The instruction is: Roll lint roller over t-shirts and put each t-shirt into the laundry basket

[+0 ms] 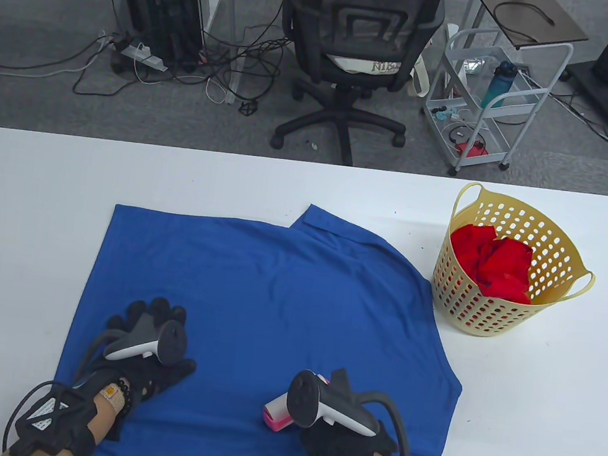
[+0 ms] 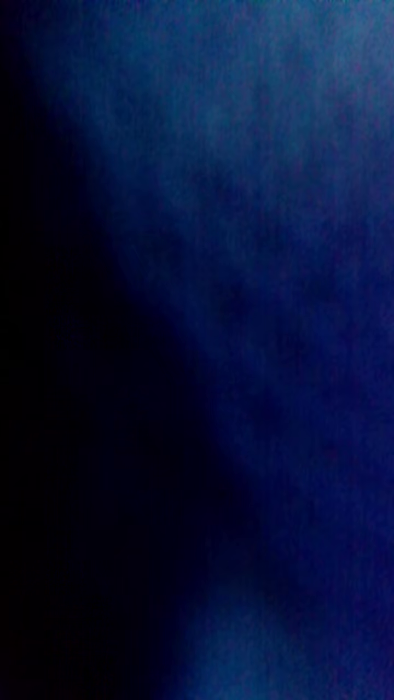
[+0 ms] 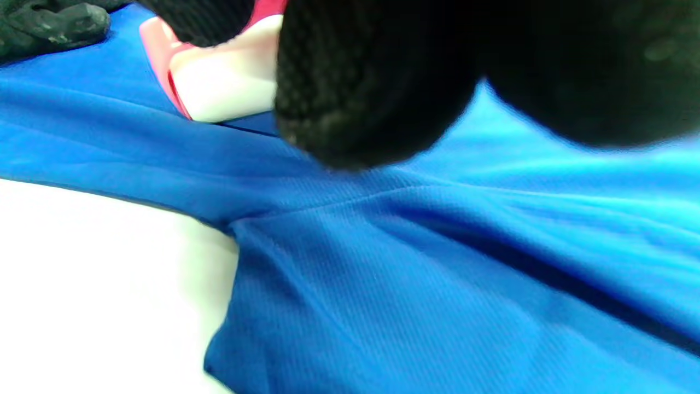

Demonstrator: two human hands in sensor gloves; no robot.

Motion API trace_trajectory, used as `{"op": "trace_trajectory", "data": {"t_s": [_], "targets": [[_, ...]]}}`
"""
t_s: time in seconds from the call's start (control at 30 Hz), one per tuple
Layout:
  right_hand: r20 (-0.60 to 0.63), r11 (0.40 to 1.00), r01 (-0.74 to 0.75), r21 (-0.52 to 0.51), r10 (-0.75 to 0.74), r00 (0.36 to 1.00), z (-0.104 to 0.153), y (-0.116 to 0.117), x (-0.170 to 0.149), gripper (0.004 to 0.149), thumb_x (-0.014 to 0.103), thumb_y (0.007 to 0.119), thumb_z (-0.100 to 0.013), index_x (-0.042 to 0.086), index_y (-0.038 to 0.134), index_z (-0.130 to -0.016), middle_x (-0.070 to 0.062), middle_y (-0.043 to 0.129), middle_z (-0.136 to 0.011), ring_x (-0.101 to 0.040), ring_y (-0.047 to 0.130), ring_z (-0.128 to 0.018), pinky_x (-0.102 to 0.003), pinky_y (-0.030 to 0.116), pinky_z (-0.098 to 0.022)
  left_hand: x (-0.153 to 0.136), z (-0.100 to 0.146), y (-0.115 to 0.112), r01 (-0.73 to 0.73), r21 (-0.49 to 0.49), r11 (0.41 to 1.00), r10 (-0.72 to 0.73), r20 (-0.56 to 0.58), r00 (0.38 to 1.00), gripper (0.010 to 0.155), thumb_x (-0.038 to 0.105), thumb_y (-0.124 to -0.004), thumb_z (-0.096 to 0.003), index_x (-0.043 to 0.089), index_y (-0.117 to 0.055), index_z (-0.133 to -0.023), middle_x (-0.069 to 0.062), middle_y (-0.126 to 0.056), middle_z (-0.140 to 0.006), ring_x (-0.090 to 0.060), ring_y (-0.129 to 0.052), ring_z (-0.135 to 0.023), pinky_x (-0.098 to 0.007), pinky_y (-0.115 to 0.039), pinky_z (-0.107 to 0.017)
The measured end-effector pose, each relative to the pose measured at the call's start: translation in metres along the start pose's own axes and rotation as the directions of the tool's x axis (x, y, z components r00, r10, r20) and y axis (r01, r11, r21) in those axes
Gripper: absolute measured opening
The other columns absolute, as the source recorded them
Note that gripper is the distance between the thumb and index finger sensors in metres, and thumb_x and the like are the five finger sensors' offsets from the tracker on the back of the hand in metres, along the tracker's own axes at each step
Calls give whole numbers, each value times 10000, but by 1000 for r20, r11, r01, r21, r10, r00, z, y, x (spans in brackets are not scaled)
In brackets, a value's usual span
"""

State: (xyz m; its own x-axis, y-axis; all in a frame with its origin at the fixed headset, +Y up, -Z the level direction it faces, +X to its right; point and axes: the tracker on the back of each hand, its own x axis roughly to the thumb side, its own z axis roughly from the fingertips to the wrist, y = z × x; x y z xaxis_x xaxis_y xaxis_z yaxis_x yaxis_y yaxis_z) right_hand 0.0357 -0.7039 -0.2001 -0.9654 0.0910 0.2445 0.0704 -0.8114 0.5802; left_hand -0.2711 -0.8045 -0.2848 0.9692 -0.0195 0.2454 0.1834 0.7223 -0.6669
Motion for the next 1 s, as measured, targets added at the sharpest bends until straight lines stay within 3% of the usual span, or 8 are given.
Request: {"op": "trace_trajectory", "data": {"t_s": [0.1, 0.43, 0.57, 0.63, 0.77, 1.0], "targets": [[0, 999, 12, -30, -12, 1000, -20, -9, 8, 679, 424, 617, -492, 186, 268, -1023, -123, 777, -672, -118, 961, -209, -267, 918, -96, 0, 0, 0, 1, 0, 1000, -1, -1, 1000, 969, 726, -241, -335, 198, 352, -891, -237, 371, -974, -615, 226, -892, -840, -44, -584], [-102, 969, 148, -196, -170, 980, -153, -76, 57, 670, 429, 616, -490, 229, 248, -1014, -114, 763, -681, -128, 952, -227, -280, 912, -115, 0, 0, 0, 0, 1, 1000, 0, 0, 1000, 970, 726, -242, -335, 198, 352, -892, -238, 370, -974, -617, 225, -892, -841, -45, -583], [-186, 951, 67, -301, -127, 974, -181, -89, 70, 669, 433, 617, -482, 231, 260, -1011, -117, 772, -674, -137, 952, -228, -291, 910, -115, 0, 0, 0, 0, 0, 1000, 0, 1, 1000, 969, 726, -242, -336, 199, 352, -891, -238, 371, -974, -616, 227, -892, -841, -45, -583], [-223, 948, 21, -317, -96, 970, -186, -91, 73, 669, 442, 612, -479, 230, 266, -1010, -106, 782, -664, -122, 955, -217, -279, 915, -106, 0, 0, 0, -1, 0, 1000, 1, 2, 1000, 971, 725, -242, -336, 197, 353, -892, -238, 371, -973, -617, 227, -891, -841, -43, -582], [-188, 957, 120, -264, -173, 967, -180, -87, 68, 676, 429, 619, -482, 219, 252, -1010, -119, 778, -658, -132, 952, -216, -288, 912, -105, 1, 0, 0, -1, 0, 1000, 1, 2, 1000, 970, 725, -242, -336, 198, 353, -891, -239, 371, -973, -617, 227, -891, -841, -43, -582], [-141, 990, -55, -132, 36, 989, -117, -63, 50, 676, 437, 609, -493, 204, 255, -1020, -112, 786, -649, -116, 959, -208, -275, 920, -101, 1, 0, 0, 1, 0, 1000, -1, -2, 1000, 971, 726, -242, -334, 199, 352, -892, -237, 369, -975, -614, 225, -894, -839, -46, -587]]}}
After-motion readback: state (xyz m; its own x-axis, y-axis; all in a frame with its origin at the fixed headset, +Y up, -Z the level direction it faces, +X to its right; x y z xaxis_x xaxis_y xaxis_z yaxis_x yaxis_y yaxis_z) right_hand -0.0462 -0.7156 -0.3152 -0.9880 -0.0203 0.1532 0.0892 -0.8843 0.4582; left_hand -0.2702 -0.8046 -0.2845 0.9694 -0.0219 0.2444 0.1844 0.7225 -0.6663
